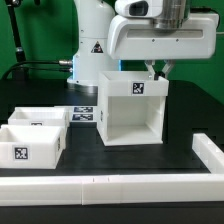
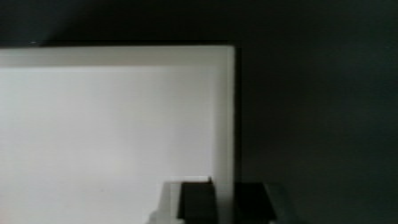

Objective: Assemble drawer

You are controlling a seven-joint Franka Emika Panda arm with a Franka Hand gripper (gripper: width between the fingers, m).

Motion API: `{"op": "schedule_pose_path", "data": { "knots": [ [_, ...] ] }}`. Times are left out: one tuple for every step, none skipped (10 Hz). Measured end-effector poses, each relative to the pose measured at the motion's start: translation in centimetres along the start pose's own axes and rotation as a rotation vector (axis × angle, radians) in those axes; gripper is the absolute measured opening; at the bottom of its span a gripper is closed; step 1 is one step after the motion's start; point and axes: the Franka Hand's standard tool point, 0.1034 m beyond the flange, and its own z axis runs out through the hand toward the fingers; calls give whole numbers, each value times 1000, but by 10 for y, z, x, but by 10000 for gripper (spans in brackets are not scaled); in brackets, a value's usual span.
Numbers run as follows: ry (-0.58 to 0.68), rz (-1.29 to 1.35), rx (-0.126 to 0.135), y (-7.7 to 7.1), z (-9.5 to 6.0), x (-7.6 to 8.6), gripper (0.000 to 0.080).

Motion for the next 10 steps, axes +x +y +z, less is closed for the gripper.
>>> {"op": "schedule_pose_path", "data": {
  "knots": [
    [0, 0, 0, 0, 0, 0, 38],
    [0, 0, 0, 0, 0, 0, 38],
    [0, 0, 0, 0, 0, 0, 38],
    [1, -10, 0, 2, -1, 2, 38],
    [15, -23, 3, 7, -4, 17, 38],
    [27, -22, 6, 10, -6, 31, 38],
    [42, -32, 10, 14, -7, 50, 38],
    [61, -35, 14, 18, -9, 71, 38],
    [75, -35, 17, 20, -10, 87, 38],
    [94, -32, 20, 22, -11, 106, 38]
  ]
}}
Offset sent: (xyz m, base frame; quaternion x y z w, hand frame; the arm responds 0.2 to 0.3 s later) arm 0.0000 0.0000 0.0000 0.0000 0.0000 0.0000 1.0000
